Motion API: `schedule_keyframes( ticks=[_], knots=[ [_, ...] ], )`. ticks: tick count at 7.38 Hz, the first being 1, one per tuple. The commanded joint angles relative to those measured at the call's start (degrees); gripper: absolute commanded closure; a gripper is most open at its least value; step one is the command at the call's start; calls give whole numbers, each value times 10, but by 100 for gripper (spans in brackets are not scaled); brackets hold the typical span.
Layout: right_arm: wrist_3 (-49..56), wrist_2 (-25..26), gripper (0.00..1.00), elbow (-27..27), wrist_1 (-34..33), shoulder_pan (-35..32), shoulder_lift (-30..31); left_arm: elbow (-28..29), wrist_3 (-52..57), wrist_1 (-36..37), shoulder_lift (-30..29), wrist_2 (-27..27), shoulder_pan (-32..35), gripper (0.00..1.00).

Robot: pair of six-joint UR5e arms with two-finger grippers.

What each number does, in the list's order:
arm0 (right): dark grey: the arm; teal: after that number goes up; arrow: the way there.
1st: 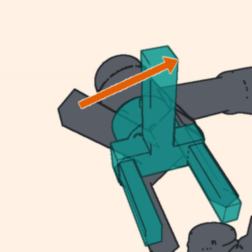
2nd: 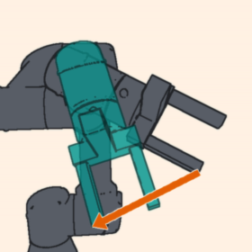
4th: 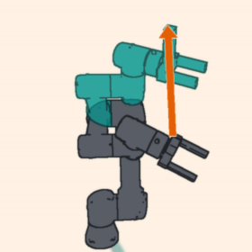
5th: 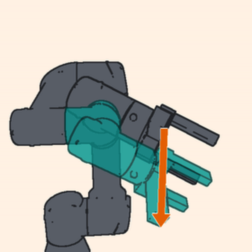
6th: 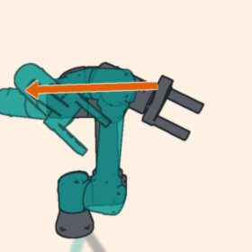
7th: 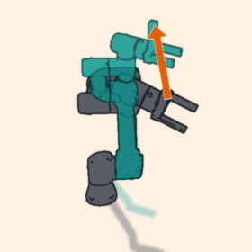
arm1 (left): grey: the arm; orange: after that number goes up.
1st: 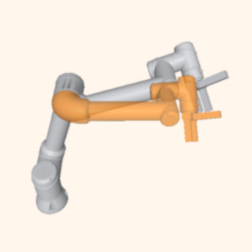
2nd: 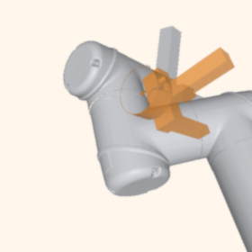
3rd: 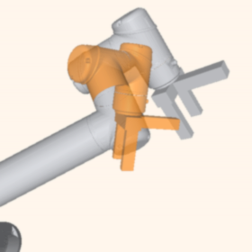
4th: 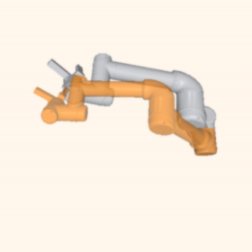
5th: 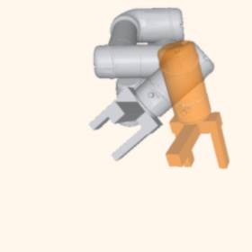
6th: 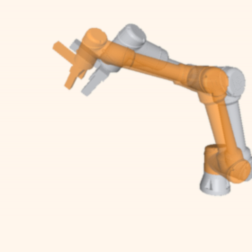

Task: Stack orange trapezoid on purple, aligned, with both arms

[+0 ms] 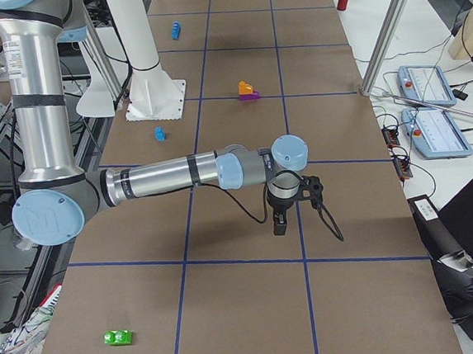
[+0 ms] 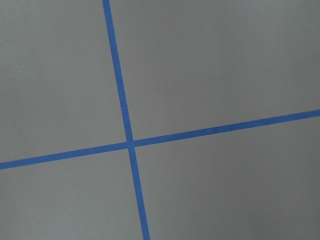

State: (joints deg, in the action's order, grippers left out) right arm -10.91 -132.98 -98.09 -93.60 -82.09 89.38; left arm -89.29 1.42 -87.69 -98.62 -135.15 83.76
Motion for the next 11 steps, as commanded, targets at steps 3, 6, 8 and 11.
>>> schedule_keyframes(
  ticks=[3,6,8,11],
  knots=[
    [0,-1,0,11,28,0,1,-4,0,0,5,1,0,0],
    [-1,0,0,20,40,1,1,-4,0,-1,5,1,0,0],
    [-2,-1,0,20,40,1,2,-4,0,-2,4,1,0,0],
    [-1,-1,0,20,39,2,2,-4,0,-2,4,1,0,0]
  ],
)
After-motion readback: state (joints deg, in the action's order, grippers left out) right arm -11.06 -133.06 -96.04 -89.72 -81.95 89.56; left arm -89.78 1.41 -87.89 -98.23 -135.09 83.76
